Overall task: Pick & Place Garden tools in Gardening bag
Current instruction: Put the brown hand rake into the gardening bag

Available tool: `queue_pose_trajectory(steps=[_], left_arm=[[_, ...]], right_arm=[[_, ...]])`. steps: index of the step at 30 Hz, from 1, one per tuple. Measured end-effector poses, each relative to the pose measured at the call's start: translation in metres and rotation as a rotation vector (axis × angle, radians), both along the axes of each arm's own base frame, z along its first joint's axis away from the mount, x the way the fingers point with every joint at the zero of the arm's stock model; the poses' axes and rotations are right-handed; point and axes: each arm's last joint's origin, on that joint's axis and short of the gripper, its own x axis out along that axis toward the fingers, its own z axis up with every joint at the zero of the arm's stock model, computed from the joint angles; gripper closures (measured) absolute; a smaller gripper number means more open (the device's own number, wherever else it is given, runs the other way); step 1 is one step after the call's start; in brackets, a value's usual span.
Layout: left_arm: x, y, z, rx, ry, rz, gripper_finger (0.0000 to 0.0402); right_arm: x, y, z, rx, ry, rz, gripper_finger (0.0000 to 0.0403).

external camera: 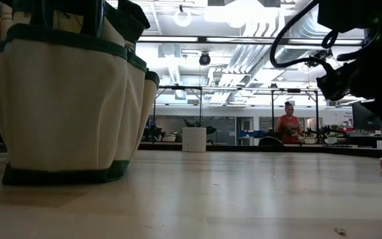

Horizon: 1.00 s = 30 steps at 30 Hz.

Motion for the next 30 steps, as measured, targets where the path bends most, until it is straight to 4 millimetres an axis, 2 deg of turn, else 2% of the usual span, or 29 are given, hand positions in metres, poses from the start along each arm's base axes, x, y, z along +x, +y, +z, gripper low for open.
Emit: queue_pose_trajectory(steps=[4,8,19,25,30], left_arm=[[-0.001,0.002,0.001,0.015,-0.014,-0.016,0.021],[-0.002,0.004,0.012,0.039,-0.089,-0.037,0.022],[-0.006,0.03,0.032,0.199,-0.244,-0.03,0.0319],[0.002,0.042,0.031,0.308,-0.263,-0.071,0.0388],[0.007,0.05,0.025,0.377,-0.205,-0.067,0.0399]], right_arm=[[-0.002,-0.001,-0.003,0.001,0.012,0.0,0.0188],[-0.003,-0.001,-0.005,0.0,0.008,-0.001,0.0188],[0.001,0.0,-0.005,0.014,-0.034,-0.001,0.0188],[0.003,0.001,-0.004,0.026,-0.054,-0.004,0.0188],[0.004,0.001,-0.004,0.029,-0.061,-0.005,0.0188]])
